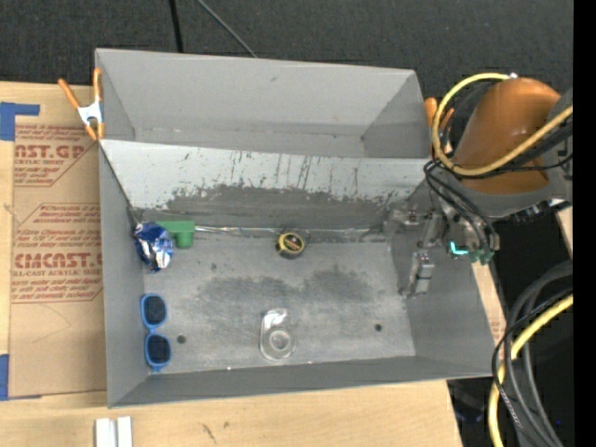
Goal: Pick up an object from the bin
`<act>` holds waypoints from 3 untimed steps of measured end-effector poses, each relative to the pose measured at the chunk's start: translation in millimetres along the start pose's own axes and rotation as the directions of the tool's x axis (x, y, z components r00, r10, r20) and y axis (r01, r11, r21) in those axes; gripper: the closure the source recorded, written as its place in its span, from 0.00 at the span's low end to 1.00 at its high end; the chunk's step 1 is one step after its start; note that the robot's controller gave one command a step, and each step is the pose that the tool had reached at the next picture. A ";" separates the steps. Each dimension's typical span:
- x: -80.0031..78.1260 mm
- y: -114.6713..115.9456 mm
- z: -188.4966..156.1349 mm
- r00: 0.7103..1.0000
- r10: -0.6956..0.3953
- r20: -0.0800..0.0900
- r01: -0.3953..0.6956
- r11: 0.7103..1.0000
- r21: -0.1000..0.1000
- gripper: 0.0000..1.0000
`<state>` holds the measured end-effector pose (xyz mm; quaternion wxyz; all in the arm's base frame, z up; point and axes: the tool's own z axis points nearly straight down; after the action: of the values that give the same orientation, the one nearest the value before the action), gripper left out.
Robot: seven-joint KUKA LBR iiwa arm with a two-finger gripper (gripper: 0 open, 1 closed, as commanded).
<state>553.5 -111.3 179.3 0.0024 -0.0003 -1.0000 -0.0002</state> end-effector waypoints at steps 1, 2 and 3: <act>-31.6 87.5 113.3 0.987 0.162 0.002 -0.162 0.987 -0.004 0.00; 7.7 128.9 78.7 0.968 0.252 0.003 -0.252 0.968 -0.003 0.00; -38.9 117.3 79.2 0.961 0.277 0.010 -0.277 0.961 -0.003 0.00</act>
Offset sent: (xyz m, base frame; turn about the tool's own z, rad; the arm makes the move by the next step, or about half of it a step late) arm 0.0317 0.0826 -0.1093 0.1677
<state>592.0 6.0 100.0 -0.0027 -0.1404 -0.9901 -0.0007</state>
